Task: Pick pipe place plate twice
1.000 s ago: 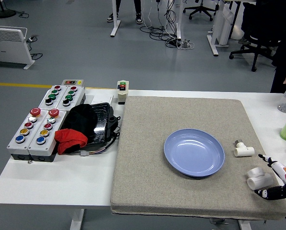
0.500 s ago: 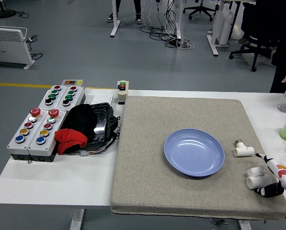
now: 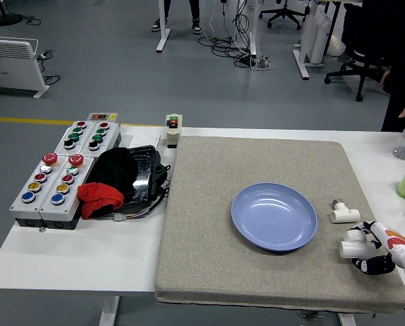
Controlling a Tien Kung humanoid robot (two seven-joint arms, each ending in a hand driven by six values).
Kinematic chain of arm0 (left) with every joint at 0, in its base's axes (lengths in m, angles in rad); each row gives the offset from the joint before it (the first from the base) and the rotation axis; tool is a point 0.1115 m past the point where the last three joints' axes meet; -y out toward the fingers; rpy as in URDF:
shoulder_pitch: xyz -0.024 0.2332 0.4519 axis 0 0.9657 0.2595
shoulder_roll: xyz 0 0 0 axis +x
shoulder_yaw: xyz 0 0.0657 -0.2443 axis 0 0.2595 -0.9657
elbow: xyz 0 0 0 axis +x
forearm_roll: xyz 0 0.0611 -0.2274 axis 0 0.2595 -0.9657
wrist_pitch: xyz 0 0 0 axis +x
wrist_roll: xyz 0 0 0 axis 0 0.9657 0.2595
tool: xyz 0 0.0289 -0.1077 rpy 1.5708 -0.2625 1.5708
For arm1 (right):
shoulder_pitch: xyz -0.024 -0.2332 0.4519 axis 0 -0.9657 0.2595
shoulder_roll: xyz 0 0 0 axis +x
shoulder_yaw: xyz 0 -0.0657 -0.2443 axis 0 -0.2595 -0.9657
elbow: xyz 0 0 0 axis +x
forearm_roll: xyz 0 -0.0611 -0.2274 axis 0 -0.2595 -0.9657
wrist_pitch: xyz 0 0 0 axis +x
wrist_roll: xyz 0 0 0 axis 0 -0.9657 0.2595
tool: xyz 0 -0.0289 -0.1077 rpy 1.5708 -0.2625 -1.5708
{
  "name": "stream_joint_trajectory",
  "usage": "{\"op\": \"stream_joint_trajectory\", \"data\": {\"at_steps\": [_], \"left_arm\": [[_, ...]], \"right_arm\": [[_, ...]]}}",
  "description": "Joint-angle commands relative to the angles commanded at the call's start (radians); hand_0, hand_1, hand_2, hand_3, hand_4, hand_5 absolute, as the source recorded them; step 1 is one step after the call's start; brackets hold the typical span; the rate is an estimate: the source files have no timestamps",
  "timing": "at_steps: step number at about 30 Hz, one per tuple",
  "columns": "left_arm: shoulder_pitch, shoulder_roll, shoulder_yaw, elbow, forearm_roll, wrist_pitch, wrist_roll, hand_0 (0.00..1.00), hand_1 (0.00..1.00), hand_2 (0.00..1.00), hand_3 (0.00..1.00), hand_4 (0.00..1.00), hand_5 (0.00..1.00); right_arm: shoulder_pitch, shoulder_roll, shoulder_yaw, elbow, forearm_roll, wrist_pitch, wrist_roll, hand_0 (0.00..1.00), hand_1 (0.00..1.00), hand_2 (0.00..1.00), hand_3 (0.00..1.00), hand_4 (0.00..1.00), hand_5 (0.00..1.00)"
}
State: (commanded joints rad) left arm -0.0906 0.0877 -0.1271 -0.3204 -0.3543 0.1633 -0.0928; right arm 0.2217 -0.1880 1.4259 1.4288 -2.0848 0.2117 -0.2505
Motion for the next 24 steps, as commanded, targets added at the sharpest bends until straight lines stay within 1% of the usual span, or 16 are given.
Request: {"op": "stream_joint_trajectory", "data": {"at_steps": [1,3,4,5,6,7,9,10,11,13,16,17,20,22,23,24], "left_arm": [[0.0,0.0,0.001,0.0,-0.001,0.0,0.0,0.697,0.685,0.712,0.659,0.348,0.998],[0.001,-0.001,0.001,0.0,-0.001,0.0,0.0,0.697,0.685,0.712,0.659,0.348,0.998],[0.001,-0.001,0.001,0.0,-0.001,0.0,0.001,0.697,0.685,0.712,0.659,0.348,0.998],[0.001,-0.001,0.0,0.0,-0.002,-0.001,0.0,0.697,0.685,0.712,0.659,0.348,0.998],[0.002,-0.001,0.0,0.0,-0.003,-0.001,0.0,0.697,0.685,0.712,0.659,0.348,0.998],[0.002,0.0,-0.001,0.0,-0.003,-0.001,0.0,0.697,0.685,0.712,0.659,0.348,0.998],[0.003,0.0,-0.001,0.0,-0.002,-0.001,0.0,0.697,0.685,0.712,0.659,0.348,0.998],[0.004,-0.001,0.0,0.0,-0.003,-0.001,0.0,0.697,0.685,0.712,0.659,0.348,0.998],[0.004,-0.001,0.0,0.0,-0.004,0.0,0.0,0.697,0.685,0.712,0.659,0.347,0.998],[0.005,-0.002,-0.003,-0.001,-0.001,0.001,0.0,0.697,0.685,0.712,0.659,0.347,0.998],[0.006,-0.002,-0.004,-0.001,-0.001,0.002,0.0,0.697,0.685,0.712,0.659,0.347,0.998],[0.007,-0.002,-0.004,-0.001,-0.001,0.003,0.0,0.697,0.685,0.713,0.66,0.348,0.998],[0.009,-0.001,-0.002,-0.001,-0.002,0.004,0.001,0.697,0.685,0.713,0.66,0.348,0.998],[0.011,-0.002,0.0,-0.001,-0.004,0.004,0.001,0.697,0.685,0.713,0.66,0.348,0.998],[0.011,-0.002,0.001,-0.001,-0.004,0.004,0.001,0.698,0.685,0.713,0.661,0.349,0.998],[0.012,-0.002,0.002,-0.001,-0.005,0.004,0.001,0.698,0.685,0.713,0.661,0.349,0.998]], "right_arm": [[0.012,0.013,-0.013,0.011,-0.009,-0.029,0.007,0.265,0.407,0.482,0.536,0.439,0.045],[0.02,0.021,-0.021,0.018,-0.015,-0.05,0.009,0.265,0.407,0.482,0.536,0.439,0.045],[0.031,0.028,-0.031,0.025,-0.028,-0.073,0.007,0.265,0.407,0.482,0.536,0.439,0.045],[0.05,0.034,-0.051,0.029,-0.038,-0.1,0.007,0.295,0.421,0.497,0.537,0.41,0.054],[0.068,0.038,-0.071,0.029,-0.04,-0.12,0.008,0.295,0.421,0.497,0.537,0.41,0.054],[0.084,0.042,-0.087,0.025,-0.036,-0.127,0.006,0.295,0.421,0.497,0.537,0.41,0.054],[0.117,0.051,-0.118,0.012,-0.033,-0.126,0.005,0.295,0.421,0.497,0.537,0.41,0.054],[0.136,0.059,-0.136,-0.002,-0.028,-0.116,0.005,0.295,0.421,0.497,0.537,0.41,0.054],[0.154,0.065,-0.15,-0.013,-0.024,-0.109,0.004,0.404,0.495,0.53,0.574,0.461,0.077],[0.191,0.083,-0.184,-0.05,-0.022,-0.084,-0.008,0.404,0.495,0.53,0.574,0.461,0.077],[0.226,0.1,-0.219,-0.097,-0.024,-0.029,-0.035,0.404,0.495,0.53,0.574,0.461,0.077],[0.24,0.108,-0.234,-0.119,-0.029,-0.012,-0.039,0.948,0.899,0.998,0.938,0.724,0.263],[0.262,0.121,-0.251,-0.164,-0.029,0.013,-0.047,0.948,0.899,0.998,0.938,0.724,0.263],[0.269,0.126,-0.252,-0.175,-0.027,0.018,-0.047,0.948,0.899,0.998,0.938,0.724,0.263],[0.271,0.127,-0.252,-0.178,-0.026,0.017,-0.046,0.998,0.942,0.998,0.998,0.761,0.281],[0.272,0.127,-0.253,-0.179,-0.026,0.015,-0.044,0.998,0.942,0.998,0.998,0.761,0.281]]}}
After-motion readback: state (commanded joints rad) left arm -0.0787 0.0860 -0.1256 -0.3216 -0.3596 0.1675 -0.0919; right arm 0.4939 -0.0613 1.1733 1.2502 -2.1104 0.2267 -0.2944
